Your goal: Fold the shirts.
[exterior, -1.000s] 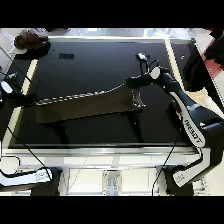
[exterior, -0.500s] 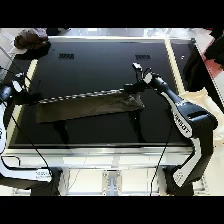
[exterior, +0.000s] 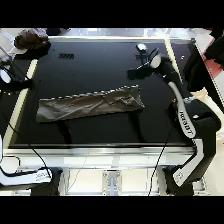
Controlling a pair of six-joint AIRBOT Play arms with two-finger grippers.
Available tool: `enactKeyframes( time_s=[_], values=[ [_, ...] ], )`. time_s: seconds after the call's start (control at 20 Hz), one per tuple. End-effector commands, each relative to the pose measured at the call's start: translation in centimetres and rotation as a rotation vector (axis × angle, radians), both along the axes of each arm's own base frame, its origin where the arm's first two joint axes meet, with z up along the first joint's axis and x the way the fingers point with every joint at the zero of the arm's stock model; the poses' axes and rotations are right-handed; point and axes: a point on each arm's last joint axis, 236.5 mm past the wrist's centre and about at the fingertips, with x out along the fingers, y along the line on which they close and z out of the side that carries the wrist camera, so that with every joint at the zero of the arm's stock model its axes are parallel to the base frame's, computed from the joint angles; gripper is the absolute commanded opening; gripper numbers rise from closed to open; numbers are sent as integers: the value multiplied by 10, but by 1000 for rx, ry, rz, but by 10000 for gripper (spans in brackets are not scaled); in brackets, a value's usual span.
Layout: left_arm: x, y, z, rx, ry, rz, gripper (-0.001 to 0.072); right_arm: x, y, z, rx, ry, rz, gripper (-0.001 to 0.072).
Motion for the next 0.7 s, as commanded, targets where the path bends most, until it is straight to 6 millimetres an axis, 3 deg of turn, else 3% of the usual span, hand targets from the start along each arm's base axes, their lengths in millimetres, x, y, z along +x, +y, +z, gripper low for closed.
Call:
enactKeyframes(
  time_s=[0.0, 0.05, 0.15, 0.2, 0.25, 0.35, 0.5, 0.6, 0.65],
  values=[
    [4, -24, 98, 84, -232, -86, 713, -17, -79, 66, -129, -31, -70, 389],
    [2, -42, 116, 124, -257, -155, 713, -19, -101, 84, -124, -61, -113, 390],
    [0, -83, 133, 144, -262, -264, 711, -22, -141, 107, -95, -94, -195, 405],
    [3, -104, 137, 143, -257, -310, 711, -23, -155, 108, -53, -79, -236, 498],
    [10, -125, 139, 156, -247, -359, 711, -24, -165, 102, -2, -48, -277, 524],
    [25, -165, 132, 168, -196, -438, 710, -27, -176, 72, 117, 47, -325, 527],
    [42, -226, 92, 146, -53, -548, 710, -33, -171, 12, 338, 243, -351, 527],
    [49, -255, 62, 141, 14, -603, 710, -43, -153, -22, 472, 385, -282, 536],
    [49, -267, 46, 140, 47, -626, 710, -49, -140, -37, 538, 455, -232, 592]
  ],
)
